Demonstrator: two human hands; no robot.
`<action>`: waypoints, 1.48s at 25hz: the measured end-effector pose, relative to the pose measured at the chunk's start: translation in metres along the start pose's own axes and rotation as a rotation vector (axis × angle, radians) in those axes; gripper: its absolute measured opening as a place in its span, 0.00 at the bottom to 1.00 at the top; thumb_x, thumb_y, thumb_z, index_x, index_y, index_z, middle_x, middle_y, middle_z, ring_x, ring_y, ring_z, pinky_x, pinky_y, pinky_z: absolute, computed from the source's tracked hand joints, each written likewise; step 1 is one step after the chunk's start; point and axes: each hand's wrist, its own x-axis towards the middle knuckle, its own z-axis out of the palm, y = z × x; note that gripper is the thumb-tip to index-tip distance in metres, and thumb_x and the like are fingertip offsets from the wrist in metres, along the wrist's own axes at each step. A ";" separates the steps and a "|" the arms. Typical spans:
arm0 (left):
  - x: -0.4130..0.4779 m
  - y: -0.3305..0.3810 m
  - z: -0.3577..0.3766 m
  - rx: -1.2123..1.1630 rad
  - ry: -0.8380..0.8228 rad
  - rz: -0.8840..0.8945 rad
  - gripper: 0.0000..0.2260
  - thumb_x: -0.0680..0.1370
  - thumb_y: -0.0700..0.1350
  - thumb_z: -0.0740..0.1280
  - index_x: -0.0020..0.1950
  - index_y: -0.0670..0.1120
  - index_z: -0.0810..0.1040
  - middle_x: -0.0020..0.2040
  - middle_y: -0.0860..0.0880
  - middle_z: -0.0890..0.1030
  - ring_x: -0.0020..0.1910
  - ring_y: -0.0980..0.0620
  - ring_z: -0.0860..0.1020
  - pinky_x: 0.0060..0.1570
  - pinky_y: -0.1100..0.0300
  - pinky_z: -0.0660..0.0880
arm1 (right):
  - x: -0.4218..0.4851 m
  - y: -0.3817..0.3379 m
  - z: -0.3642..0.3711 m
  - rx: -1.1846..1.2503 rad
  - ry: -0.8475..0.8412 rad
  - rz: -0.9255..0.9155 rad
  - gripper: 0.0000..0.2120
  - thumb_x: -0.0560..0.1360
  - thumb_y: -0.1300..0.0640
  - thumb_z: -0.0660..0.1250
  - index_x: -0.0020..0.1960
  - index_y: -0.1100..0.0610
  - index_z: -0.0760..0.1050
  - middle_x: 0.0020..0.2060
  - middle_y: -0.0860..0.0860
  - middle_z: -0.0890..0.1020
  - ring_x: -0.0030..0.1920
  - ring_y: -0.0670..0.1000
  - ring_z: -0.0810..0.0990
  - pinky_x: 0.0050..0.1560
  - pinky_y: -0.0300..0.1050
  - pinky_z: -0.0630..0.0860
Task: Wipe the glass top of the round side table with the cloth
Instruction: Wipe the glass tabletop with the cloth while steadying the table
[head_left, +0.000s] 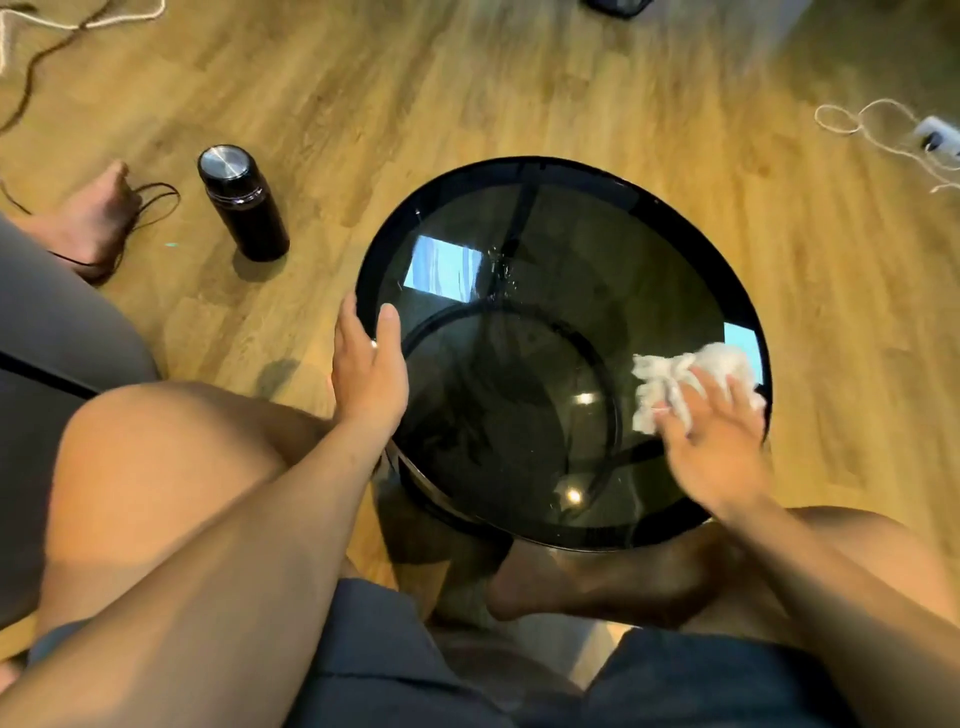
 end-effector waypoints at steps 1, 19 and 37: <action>0.000 0.000 0.001 -0.013 0.010 0.000 0.27 0.83 0.58 0.52 0.80 0.53 0.54 0.80 0.51 0.58 0.78 0.50 0.59 0.76 0.49 0.56 | -0.010 -0.027 0.003 0.017 0.033 -0.055 0.28 0.76 0.41 0.48 0.69 0.52 0.71 0.70 0.54 0.71 0.73 0.64 0.61 0.70 0.67 0.57; -0.007 0.005 0.002 0.076 0.031 0.033 0.27 0.83 0.59 0.53 0.80 0.52 0.53 0.80 0.50 0.58 0.78 0.48 0.59 0.74 0.49 0.57 | -0.031 0.001 -0.017 0.052 -0.048 0.024 0.23 0.67 0.39 0.53 0.48 0.50 0.81 0.63 0.52 0.73 0.68 0.60 0.65 0.68 0.53 0.63; -0.011 0.001 0.002 0.107 0.041 0.063 0.26 0.84 0.56 0.53 0.81 0.51 0.53 0.81 0.50 0.57 0.78 0.48 0.59 0.73 0.52 0.57 | -0.030 0.064 -0.012 0.061 0.011 -0.070 0.25 0.72 0.39 0.53 0.54 0.56 0.76 0.63 0.56 0.73 0.69 0.60 0.68 0.67 0.54 0.67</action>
